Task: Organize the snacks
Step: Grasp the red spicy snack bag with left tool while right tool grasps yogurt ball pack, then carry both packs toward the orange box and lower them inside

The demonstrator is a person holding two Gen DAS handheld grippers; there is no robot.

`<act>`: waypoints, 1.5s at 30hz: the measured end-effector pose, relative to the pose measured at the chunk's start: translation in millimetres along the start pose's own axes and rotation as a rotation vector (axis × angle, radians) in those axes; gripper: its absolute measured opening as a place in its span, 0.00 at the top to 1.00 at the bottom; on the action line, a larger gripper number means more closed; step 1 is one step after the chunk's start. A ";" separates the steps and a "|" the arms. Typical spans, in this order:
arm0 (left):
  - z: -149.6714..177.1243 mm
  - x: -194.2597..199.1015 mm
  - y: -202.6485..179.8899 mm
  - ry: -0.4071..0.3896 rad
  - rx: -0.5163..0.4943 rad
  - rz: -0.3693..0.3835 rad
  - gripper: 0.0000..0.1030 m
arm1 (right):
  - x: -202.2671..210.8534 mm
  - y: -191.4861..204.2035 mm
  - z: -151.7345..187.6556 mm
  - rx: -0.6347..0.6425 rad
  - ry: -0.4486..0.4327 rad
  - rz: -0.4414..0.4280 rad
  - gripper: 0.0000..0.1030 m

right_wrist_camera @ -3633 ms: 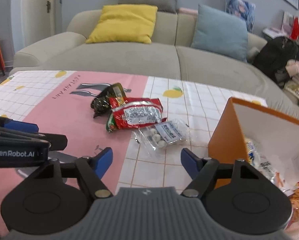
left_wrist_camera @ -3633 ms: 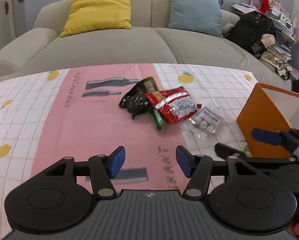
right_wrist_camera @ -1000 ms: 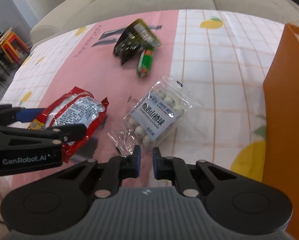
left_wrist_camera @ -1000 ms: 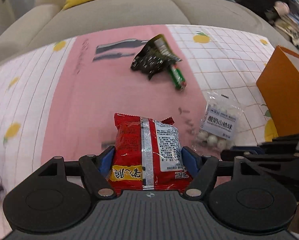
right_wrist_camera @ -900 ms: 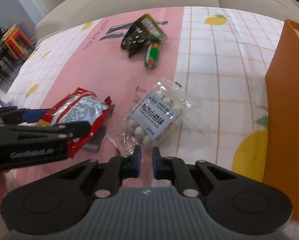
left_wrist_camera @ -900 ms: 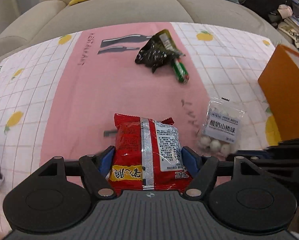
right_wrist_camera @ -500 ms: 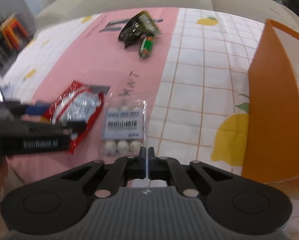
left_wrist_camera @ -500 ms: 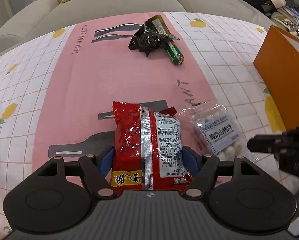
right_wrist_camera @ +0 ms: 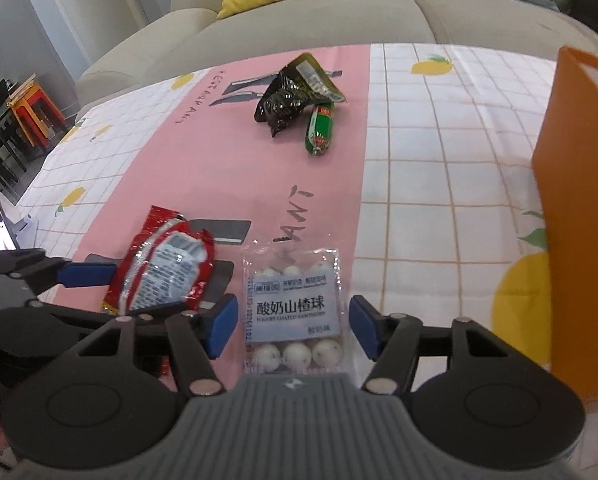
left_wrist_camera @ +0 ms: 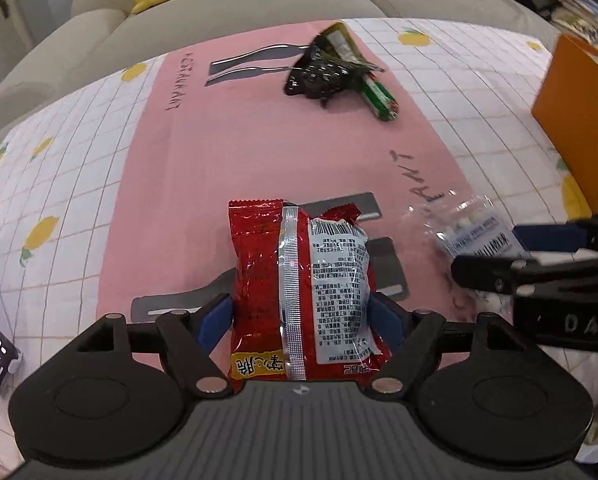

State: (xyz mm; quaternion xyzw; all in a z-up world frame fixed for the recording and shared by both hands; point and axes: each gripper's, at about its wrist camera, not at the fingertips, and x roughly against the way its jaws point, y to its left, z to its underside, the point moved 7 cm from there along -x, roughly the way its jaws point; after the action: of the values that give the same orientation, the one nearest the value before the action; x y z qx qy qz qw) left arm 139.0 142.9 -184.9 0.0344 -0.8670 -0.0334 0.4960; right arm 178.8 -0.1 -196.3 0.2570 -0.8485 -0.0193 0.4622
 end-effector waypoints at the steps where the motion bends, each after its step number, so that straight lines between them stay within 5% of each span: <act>1: -0.7 0.0 2.5 -0.001 0.016 0.006 0.13 | -1.2 0.6 0.7 0.010 0.002 0.002 0.39; 9: -12.7 0.5 20.2 -0.047 0.188 0.078 0.11 | -2.7 16.1 7.1 0.146 -0.001 0.038 0.30; 29: -4.9 -17.5 8.7 -0.076 0.139 -0.006 0.00 | -12.5 19.0 16.8 0.226 -0.010 0.107 0.22; 32: -2.3 -19.4 7.1 -0.062 0.165 -0.023 0.00 | -13.1 18.3 16.5 0.223 -0.018 0.112 0.21; 36: -2.5 -18.4 1.6 -0.088 0.165 -0.048 0.00 | -15.6 15.6 19.0 0.215 -0.007 0.131 0.07; 43: -10.1 -20.3 2.5 -0.137 0.165 -0.025 0.00 | -16.8 15.4 18.9 0.215 0.005 0.130 0.04; 45: -11.9 -19.9 3.8 -0.149 0.167 -0.026 0.09 | -17.3 15.1 18.0 0.215 0.010 0.132 0.05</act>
State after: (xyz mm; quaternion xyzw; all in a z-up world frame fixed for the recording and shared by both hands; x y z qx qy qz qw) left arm 159.1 148.3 -195.6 0.0845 -0.9008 0.0300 0.4250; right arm 165.8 17.2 -215.9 0.2485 -0.8585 0.1034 0.4364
